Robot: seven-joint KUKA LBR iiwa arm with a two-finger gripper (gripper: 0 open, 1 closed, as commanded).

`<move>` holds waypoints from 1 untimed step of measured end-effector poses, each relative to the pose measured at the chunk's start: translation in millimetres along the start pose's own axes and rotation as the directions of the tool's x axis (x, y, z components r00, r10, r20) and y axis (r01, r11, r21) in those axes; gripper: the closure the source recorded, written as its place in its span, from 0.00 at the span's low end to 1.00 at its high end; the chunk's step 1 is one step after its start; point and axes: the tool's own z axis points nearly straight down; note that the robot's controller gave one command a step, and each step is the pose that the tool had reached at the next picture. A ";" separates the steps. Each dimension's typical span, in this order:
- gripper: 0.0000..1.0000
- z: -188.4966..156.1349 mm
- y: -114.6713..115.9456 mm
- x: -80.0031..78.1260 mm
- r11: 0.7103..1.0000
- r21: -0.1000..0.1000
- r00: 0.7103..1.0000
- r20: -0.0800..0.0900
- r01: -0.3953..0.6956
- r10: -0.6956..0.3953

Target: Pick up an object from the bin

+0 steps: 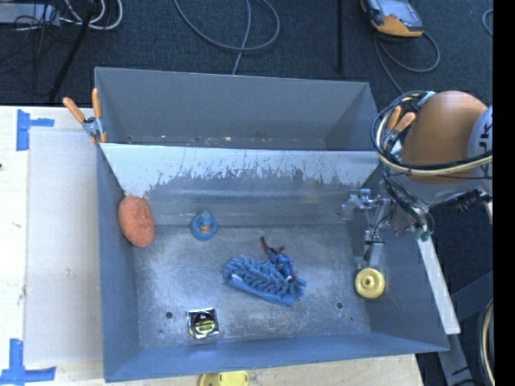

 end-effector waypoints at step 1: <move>0.00 -5.0 0.4 -1.6 1.000 0.002 1.000 0.007 0.003 -0.003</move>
Offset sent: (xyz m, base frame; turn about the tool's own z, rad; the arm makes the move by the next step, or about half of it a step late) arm -0.0013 0.0817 -0.0649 -0.2490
